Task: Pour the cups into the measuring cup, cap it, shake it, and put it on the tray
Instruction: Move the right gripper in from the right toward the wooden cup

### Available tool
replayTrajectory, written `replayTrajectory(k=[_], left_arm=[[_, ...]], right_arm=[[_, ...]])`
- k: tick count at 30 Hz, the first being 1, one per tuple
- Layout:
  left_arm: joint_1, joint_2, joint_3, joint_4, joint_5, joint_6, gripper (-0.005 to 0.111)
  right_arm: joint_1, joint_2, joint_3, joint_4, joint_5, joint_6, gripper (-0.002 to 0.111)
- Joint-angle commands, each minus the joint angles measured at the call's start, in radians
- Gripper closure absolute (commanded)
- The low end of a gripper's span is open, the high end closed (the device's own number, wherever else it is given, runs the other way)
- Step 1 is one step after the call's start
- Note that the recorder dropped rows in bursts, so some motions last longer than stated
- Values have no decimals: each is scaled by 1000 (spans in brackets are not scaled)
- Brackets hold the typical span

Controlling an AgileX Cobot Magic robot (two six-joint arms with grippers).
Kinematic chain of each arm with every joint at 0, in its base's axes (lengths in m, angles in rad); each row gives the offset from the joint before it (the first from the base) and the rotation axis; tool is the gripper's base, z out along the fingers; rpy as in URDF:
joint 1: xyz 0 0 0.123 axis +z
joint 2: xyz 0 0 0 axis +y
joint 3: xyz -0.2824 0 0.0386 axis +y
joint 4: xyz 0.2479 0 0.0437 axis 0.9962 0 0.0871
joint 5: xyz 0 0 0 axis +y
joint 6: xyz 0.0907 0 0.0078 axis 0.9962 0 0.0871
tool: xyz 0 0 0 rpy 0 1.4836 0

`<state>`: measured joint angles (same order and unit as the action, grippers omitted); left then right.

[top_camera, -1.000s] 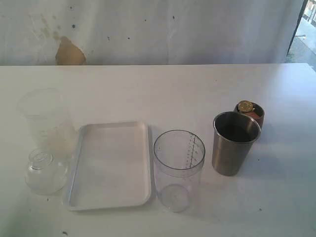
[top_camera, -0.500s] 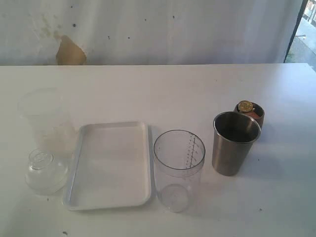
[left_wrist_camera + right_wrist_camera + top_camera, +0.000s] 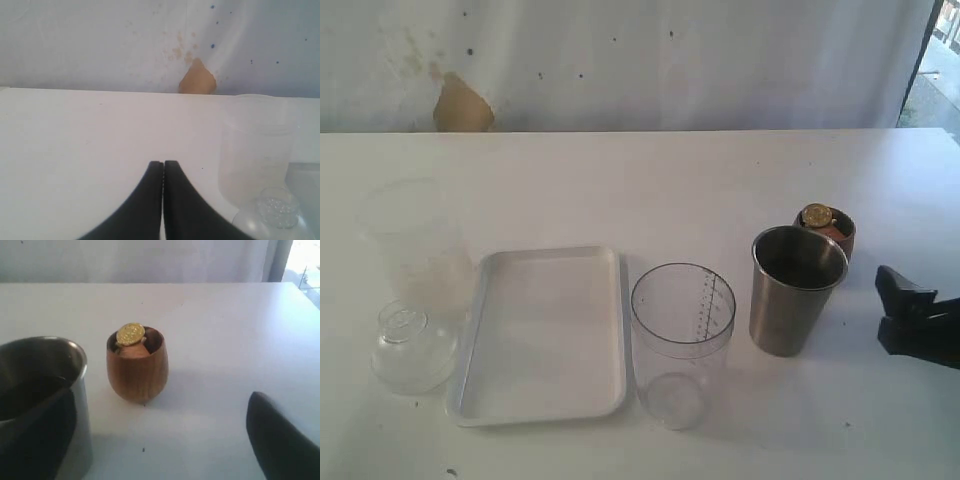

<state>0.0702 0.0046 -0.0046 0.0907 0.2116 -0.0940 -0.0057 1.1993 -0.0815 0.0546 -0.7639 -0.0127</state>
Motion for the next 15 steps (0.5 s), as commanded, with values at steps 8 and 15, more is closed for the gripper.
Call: replayTrajectory(k=[8,15], left_arm=[[-3,-5,5,0,-9,-3,106],[-3,-5,5,0,-9,-3,106]], right_arm=[[-5,265,-27,46,-269,-139,23],[-5,449,-32,98,-457,-139,27]])
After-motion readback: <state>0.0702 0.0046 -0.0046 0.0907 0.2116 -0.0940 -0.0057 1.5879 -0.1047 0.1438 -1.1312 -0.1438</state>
